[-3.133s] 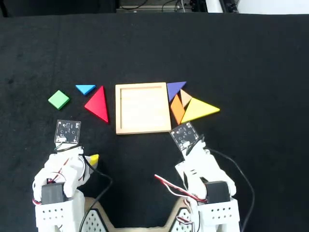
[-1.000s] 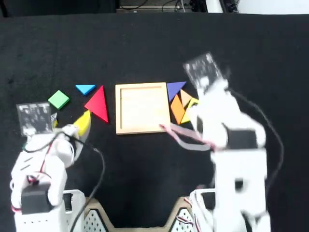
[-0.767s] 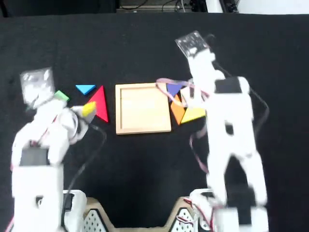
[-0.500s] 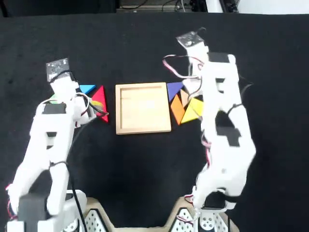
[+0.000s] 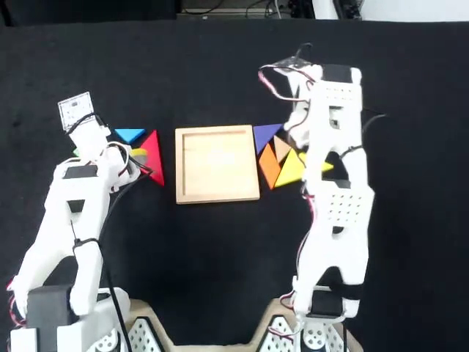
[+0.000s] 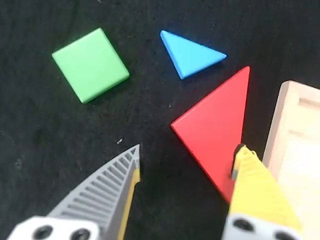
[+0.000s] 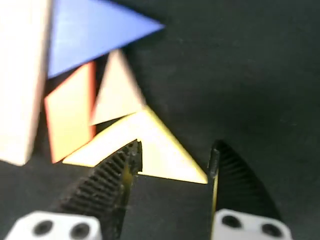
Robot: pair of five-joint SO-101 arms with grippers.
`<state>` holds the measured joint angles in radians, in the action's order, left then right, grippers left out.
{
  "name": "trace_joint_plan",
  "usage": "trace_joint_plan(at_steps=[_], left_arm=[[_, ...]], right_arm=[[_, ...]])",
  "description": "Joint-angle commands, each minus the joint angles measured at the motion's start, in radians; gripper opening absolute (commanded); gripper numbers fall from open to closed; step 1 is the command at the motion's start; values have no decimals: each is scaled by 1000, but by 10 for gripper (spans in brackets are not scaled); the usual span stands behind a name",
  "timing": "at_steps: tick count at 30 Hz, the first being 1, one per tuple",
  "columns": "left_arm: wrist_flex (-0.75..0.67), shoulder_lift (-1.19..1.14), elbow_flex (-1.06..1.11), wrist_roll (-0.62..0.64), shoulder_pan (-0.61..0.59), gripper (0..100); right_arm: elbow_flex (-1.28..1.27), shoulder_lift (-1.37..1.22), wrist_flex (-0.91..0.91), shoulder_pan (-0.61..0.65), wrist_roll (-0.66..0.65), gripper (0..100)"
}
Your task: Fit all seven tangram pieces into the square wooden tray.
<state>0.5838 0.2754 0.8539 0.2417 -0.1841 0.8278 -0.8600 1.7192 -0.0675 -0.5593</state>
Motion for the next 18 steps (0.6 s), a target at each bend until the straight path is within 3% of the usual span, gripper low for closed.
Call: trace_joint_plan(at_steps=[1, 7, 12, 15, 18], left_arm=[[-18, 6, -8, 8, -16, 293], [-18, 6, -8, 8, -16, 293], [-18, 6, -12, 6, -15, 293], [-18, 6, -13, 5, -8, 293], [-18, 6, -13, 3, -7, 293]], right_arm=[[51, 31, 41, 23, -2, 230], [-22, 68, 48, 23, 20, 230], [-259, 360, 35, 18, -23, 230], [-447, 544, -64, 29, -23, 230], [-671, 587, -278, 51, -15, 233]])
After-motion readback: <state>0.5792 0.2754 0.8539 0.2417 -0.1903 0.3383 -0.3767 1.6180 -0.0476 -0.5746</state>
